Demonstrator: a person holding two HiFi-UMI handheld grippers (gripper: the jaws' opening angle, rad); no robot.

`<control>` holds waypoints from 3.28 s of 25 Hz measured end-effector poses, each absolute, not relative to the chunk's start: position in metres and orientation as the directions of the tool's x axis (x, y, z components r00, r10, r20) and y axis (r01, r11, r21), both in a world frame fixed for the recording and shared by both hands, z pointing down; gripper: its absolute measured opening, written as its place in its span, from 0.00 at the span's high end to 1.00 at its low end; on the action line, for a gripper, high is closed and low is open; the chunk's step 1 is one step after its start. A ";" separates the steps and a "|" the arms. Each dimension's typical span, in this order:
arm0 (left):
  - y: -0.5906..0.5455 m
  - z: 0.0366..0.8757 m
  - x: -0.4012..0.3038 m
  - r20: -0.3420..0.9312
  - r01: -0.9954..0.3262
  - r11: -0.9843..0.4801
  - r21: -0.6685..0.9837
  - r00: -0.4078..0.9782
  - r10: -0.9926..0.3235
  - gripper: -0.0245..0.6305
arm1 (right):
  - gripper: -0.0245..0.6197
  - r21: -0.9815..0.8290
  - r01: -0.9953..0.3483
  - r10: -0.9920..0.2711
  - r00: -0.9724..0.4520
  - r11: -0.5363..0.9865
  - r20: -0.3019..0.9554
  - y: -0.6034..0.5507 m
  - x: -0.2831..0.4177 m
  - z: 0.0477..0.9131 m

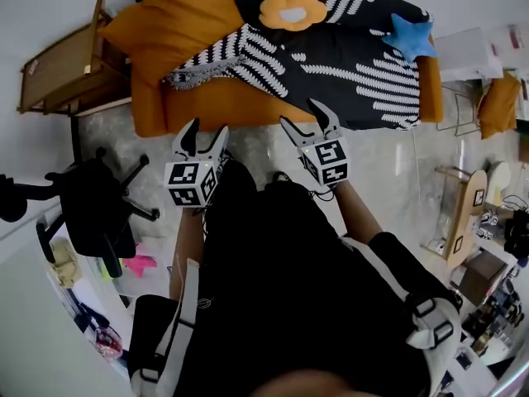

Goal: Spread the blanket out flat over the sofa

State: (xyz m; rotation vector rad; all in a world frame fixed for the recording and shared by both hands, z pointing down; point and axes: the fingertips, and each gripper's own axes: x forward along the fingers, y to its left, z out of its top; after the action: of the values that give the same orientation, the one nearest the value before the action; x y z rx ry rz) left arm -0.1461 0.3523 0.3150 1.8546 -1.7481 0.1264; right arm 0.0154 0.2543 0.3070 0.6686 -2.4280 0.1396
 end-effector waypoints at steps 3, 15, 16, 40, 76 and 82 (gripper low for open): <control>0.344 0.336 -0.168 0.471 -0.933 0.000 0.360 0.182 -0.863 0.54 | 0.46 0.029 -0.538 -0.441 -0.657 0.842 0.611 0.253 -0.001 0.322; 0.306 0.410 -0.213 0.521 -0.911 -0.059 0.407 0.285 -0.805 0.54 | 0.46 0.014 -0.618 -0.460 -0.570 0.786 0.681 0.236 -0.029 0.386; 0.300 0.414 -0.216 0.525 -0.912 -0.060 0.406 0.286 -0.802 0.54 | 0.46 0.020 -0.614 -0.457 -0.566 0.789 0.686 0.233 -0.031 0.390; 0.105 0.529 -0.208 0.662 -0.936 -0.102 0.336 0.312 -0.682 0.54 | 0.46 -0.087 -0.651 -0.363 -0.523 0.754 0.771 0.041 -0.029 0.535; -0.008 0.727 -0.237 0.927 -0.979 -0.079 0.186 0.202 -0.317 0.54 | 0.47 -0.248 -0.798 -0.317 -0.474 0.549 0.822 -0.040 -0.031 0.679; -0.013 0.755 -0.246 0.945 -0.989 -0.041 0.143 0.149 -0.290 0.54 | 0.47 -0.244 -0.813 -0.313 -0.455 0.529 0.834 -0.041 -0.017 0.693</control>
State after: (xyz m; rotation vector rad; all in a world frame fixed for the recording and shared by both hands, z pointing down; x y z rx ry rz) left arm -0.2458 -0.0125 0.7554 1.5044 -1.2974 0.9569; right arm -0.0170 -0.0406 0.6928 0.9125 -2.0095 0.8371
